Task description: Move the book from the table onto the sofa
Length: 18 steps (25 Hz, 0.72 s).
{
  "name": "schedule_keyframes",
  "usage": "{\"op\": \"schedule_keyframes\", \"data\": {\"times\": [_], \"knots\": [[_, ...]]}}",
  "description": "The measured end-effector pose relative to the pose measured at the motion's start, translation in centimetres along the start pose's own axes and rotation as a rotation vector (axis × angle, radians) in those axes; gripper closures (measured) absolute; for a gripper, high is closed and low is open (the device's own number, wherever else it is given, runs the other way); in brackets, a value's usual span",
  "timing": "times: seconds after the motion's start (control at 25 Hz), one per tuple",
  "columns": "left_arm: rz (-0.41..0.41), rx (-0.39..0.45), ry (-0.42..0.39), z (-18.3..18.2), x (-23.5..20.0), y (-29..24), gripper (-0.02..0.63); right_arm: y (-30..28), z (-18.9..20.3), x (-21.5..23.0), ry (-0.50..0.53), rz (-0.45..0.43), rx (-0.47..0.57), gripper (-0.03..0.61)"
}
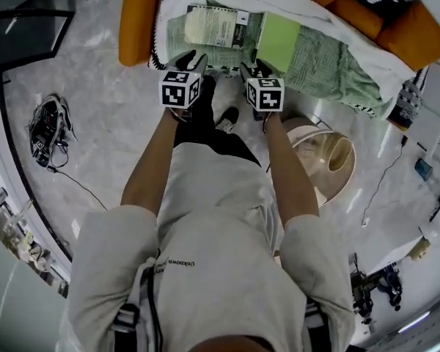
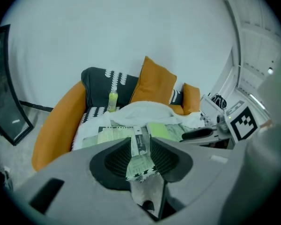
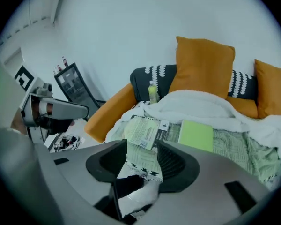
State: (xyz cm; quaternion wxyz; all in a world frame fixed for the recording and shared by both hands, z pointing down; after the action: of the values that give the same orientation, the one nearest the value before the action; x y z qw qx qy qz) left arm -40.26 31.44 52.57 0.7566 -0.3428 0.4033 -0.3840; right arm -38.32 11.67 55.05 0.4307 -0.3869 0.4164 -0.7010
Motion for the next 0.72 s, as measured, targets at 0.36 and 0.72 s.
{"op": "schedule_keyframes", "data": {"times": [0.36, 0.72], "knots": [[-0.051, 0.095, 0.071, 2.1, 7.1, 6.7, 0.582, 9.4, 3.6, -3.5, -0.224, 0.024, 0.300, 0.506], [-0.077, 0.140, -0.010, 7.3, 11.7, 9.9, 0.603, 13.8, 8.9, -5.0, -0.105, -0.024, 0.309, 0.571]]}}
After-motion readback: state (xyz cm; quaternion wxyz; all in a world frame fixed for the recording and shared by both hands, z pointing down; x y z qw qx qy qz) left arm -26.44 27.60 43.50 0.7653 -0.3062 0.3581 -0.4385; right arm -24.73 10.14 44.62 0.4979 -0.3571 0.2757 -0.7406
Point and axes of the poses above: the fingertips, and each gripper's own axes: y backward along the fingers, x to its right, z out of its underside, the point moved 6 cm from there along y, backward along the fingers, and after that the axes turned 15 degrees about -x, right-handed, at the moved point
